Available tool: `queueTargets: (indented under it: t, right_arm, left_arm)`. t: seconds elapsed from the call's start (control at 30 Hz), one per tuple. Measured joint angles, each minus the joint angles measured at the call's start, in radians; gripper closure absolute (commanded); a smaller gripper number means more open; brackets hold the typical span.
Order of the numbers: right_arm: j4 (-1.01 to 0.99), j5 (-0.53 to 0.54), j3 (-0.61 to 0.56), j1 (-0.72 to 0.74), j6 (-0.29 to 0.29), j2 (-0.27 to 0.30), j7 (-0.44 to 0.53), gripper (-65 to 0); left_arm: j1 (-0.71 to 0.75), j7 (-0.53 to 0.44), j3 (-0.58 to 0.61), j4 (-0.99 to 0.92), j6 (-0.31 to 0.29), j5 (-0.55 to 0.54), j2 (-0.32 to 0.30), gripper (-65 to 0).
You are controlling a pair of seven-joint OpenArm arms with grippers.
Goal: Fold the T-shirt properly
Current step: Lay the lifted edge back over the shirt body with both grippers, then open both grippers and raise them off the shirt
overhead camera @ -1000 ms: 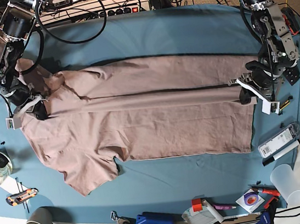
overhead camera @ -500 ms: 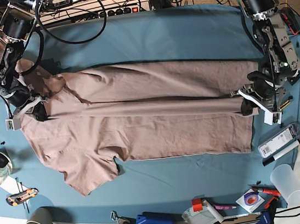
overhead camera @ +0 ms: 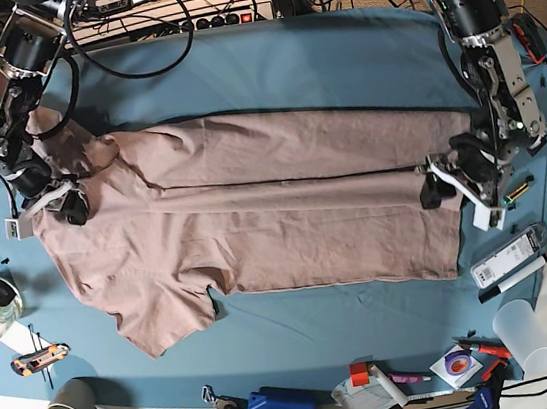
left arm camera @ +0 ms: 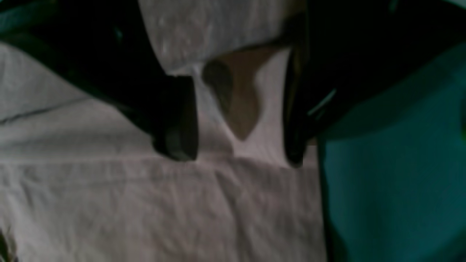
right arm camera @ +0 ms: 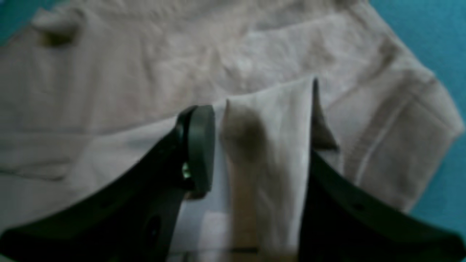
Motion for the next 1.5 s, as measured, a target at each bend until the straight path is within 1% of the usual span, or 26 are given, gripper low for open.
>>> queueTargets:
  t: [0.03,0.1,0.2,0.23,0.3,0.33,0.37,0.43,0.6,0.67,0.73,0.83,0.93,0.97,1.03,1.07,1.1,1.2,1.33,1.37,1.47,1.5]
  right_arm:
    - [0.005,0.039,0.000,0.000,0.000,0.010,-0.041,-19.8]
    - [0.036,0.091,0.005,0.000,-0.004,0.027,-0.090,-19.8]
    - [0.097,0.112,0.031,0.006,-0.004,0.040,-0.117,-19.8]
    - [0.115,0.115,0.038,0.008,-0.003,0.041,-0.125,-19.8]
    - [0.137,0.114,0.051,0.008,-0.003,0.042,-0.162,-19.8]
    - [0.138,0.114,0.057,0.008,-0.003,0.042,-0.173,-19.8]
    - [0.138,0.112,0.059,0.006,-0.003,0.042,-0.177,-19.8]
    - [0.138,0.100,0.062,0.005,-0.003,0.047,-0.200,-19.8]
    - [0.138,0.113,0.062,0.007,0.000,0.076,-0.198,-19.8]
    - [0.138,0.112,0.062,0.008,0.000,0.080,-0.198,-19.8]
    - [0.138,0.131,0.063,0.008,-0.001,0.084,-0.199,-19.8]
    - [0.145,0.222,0.101,0.008,0.000,0.084,-0.250,-19.7]
    - [0.182,0.269,0.190,0.008,0.000,0.085,-0.324,-19.7]
    - [0.193,0.281,0.227,0.008,0.000,0.086,-0.342,-19.7]
    - [0.201,0.298,0.290,0.008,0.000,0.096,-0.371,-19.7]
    - [0.202,0.296,0.317,0.008,0.000,0.102,-0.393,-19.7]
    - [0.202,0.296,0.341,0.005,0.000,0.108,-0.410,-19.7]
    - [0.201,0.295,0.393,-0.029,0.000,0.118,-0.420,-19.7]
    - [0.201,0.261,0.411,-0.088,-0.003,0.129,-0.432,-19.8]
    - [0.202,0.261,0.409,-0.103,0.000,0.128,-0.439,-20.8]
    - [0.201,0.255,0.402,-0.144,0.000,0.125,-0.513,-27.2]
    - [0.201,0.253,0.400,-0.162,0.000,0.125,-0.517,-28.6]
  left_arm:
    - [-0.011,0.031,0.000,0.000,0.000,0.000,0.000,-33.3]
    - [-0.029,0.089,0.000,0.000,0.001,-0.015,-0.001,-33.3]
    - [-0.051,0.166,0.000,0.015,0.004,-0.082,-0.002,-33.3]
    - [-0.060,0.181,0.000,0.022,0.004,-0.083,-0.002,-33.3]
    - [-0.077,0.209,0.000,0.031,0.029,-0.084,-0.003,-33.3]
    - [-0.083,0.211,0.000,0.032,0.046,-0.084,-0.003,-33.3]
    - [-0.083,0.211,0.000,0.032,0.050,-0.085,-0.009,-33.3]
    - [-0.078,0.224,0.000,0.032,0.077,-0.087,-0.025,-33.3]
    - [-0.081,0.261,0.000,0.032,0.077,-0.087,-0.095,-33.3]
    - [-0.085,0.286,0.000,0.032,0.116,-0.117,-0.117,-33.3]
    - [-0.089,0.333,-0.001,0.034,0.111,-0.163,-0.137,-33.3]
    - [-0.091,0.385,-0.023,0.035,0.098,-0.211,-0.145,-33.3]
    - [-0.088,0.433,-0.061,0.050,0.061,-0.278,-0.143,-33.3]
    - [-0.085,0.434,-0.078,0.061,0.061,-0.299,-0.143,-33.3]
    - [-0.077,0.438,-0.112,0.092,0.039,-0.339,-0.145,-33.3]
    - [-0.069,0.439,-0.126,0.113,0.022,-0.354,-0.146,-33.3]
    - [-0.056,0.443,-0.136,0.133,0.018,-0.362,-0.149,-33.2]
    - [0.011,0.451,-0.155,0.198,0.018,-0.391,-0.163,-33.2]
    - [0.131,0.457,-0.190,0.309,0.019,-0.386,-0.182,-33.2]
    - [0.162,0.457,-0.199,0.344,0.019,-0.386,-0.183,-33.3]
    - [0.254,0.445,-0.230,0.434,0.018,-0.397,-0.182,-33.3]
    - [0.286,0.438,-0.245,0.456,0.018,-0.395,-0.182,-33.3]
